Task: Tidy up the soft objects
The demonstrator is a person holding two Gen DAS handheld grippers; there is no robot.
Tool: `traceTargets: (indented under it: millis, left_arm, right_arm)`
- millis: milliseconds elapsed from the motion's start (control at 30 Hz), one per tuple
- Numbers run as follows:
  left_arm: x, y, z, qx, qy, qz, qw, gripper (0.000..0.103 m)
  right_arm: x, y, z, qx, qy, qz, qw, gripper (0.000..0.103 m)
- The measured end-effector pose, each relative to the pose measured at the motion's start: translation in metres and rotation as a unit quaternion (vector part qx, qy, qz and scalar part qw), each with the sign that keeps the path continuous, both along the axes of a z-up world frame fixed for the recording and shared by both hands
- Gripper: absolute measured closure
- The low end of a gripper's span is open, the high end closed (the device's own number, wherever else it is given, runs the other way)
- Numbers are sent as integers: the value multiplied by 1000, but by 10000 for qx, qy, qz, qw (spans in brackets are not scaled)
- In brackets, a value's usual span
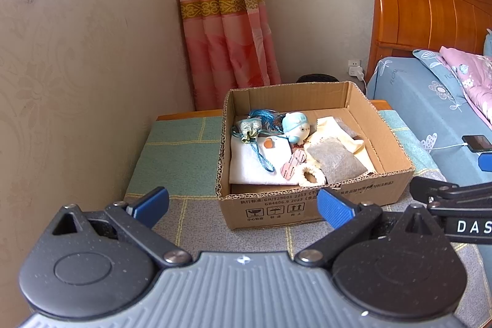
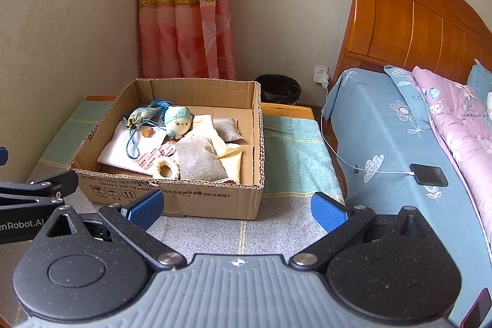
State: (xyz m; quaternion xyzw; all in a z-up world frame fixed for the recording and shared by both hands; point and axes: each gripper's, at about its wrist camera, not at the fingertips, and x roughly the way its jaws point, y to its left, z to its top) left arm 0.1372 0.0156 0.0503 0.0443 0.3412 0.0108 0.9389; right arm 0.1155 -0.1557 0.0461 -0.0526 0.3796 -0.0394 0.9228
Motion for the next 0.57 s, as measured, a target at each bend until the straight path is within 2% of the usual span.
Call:
traceTargets:
  millis: [567]
  left_arm:
    - [-2,-1,1,14,10,15,10000,1]
  right_arm:
    - [-2,-1,1,21,-13,2,10000,0]
